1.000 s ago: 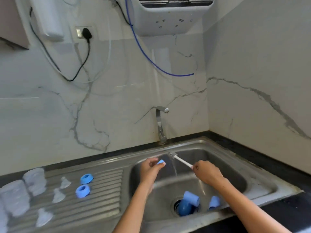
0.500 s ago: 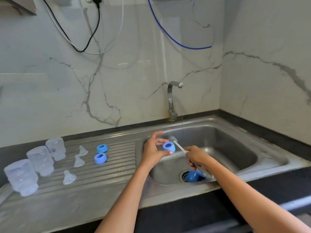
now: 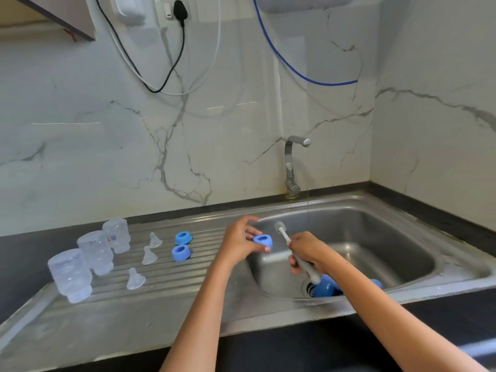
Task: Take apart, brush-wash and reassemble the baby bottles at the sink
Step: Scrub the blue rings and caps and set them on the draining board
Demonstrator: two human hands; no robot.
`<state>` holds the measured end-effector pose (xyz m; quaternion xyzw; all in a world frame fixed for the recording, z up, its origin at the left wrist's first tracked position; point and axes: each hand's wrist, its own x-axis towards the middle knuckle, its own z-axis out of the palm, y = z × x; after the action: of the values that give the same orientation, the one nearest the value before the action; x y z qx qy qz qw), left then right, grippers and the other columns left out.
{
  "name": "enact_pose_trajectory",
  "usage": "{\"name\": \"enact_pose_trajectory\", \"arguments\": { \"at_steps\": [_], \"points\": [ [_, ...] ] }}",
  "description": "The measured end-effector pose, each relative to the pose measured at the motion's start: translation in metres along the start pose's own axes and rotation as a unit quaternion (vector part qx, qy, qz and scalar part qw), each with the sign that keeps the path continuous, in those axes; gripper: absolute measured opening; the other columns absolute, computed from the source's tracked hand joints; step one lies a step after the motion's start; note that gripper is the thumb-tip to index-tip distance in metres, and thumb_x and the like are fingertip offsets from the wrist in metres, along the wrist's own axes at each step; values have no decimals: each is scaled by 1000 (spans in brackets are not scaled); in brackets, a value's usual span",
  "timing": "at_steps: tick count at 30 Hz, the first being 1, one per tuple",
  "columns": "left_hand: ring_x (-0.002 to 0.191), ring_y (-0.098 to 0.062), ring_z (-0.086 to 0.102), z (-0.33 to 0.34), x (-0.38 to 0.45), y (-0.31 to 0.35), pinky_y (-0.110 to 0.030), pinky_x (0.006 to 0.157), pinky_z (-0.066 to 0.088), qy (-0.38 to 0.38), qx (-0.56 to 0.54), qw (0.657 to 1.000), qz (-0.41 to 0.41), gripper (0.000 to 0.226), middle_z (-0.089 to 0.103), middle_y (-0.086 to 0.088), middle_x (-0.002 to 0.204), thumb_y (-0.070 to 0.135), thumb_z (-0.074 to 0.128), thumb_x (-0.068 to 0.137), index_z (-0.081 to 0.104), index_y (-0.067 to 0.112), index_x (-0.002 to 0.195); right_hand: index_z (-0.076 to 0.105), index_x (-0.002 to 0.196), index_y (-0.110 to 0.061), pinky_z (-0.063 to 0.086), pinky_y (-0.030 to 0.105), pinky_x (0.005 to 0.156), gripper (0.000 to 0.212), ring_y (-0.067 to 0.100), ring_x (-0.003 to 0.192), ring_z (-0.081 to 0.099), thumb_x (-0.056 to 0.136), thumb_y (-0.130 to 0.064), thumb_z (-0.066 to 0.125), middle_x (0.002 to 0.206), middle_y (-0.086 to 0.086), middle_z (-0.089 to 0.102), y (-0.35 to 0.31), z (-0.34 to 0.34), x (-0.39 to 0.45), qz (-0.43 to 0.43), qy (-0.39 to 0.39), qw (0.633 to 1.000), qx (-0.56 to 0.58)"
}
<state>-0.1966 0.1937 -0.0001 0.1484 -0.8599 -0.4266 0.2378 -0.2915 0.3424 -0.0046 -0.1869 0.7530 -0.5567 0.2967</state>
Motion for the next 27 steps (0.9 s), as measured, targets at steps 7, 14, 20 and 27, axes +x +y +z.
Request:
{"name": "enact_pose_trajectory", "arguments": {
  "at_steps": [7, 14, 20, 27],
  "points": [
    [79, -13, 61, -107, -43, -32, -11, 66, 48, 69, 41, 995, -52, 83, 66, -7, 92, 8, 93, 44, 54, 17, 117, 54, 105, 0, 47, 29, 44, 20, 20, 49, 48, 100, -4, 35, 63, 14, 51, 2, 37, 6, -39, 28, 999, 15],
    [85, -16, 62, -144, -77, -62, -7, 67, 46, 59, 60, 992, -89, 73, 67, -8, 95, 5, 91, 47, 58, 19, 110, 54, 108, 2, 45, 27, 39, 22, 21, 48, 47, 99, -3, 35, 64, 15, 51, 14, 29, 20, -27, 62, 997, -27],
    [95, -23, 61, -148, -81, -81, -18, 79, 49, 33, 97, 990, -95, 63, 65, -9, 101, 0, 87, 58, 61, 22, 111, 54, 107, 0, 45, 23, 37, 21, 19, 47, 46, 100, -5, 35, 66, 15, 51, 15, 32, 21, -29, 42, 998, -47],
    [99, -17, 61, -147, -76, -87, -27, 87, 51, 13, 124, 986, -109, 60, 65, -2, 102, 7, 90, 55, 62, 28, 104, 51, 107, -6, 47, 25, 39, 18, 18, 49, 48, 101, -5, 35, 69, 15, 51, 13, 31, 17, -31, 27, 997, -59]
  ]
}}
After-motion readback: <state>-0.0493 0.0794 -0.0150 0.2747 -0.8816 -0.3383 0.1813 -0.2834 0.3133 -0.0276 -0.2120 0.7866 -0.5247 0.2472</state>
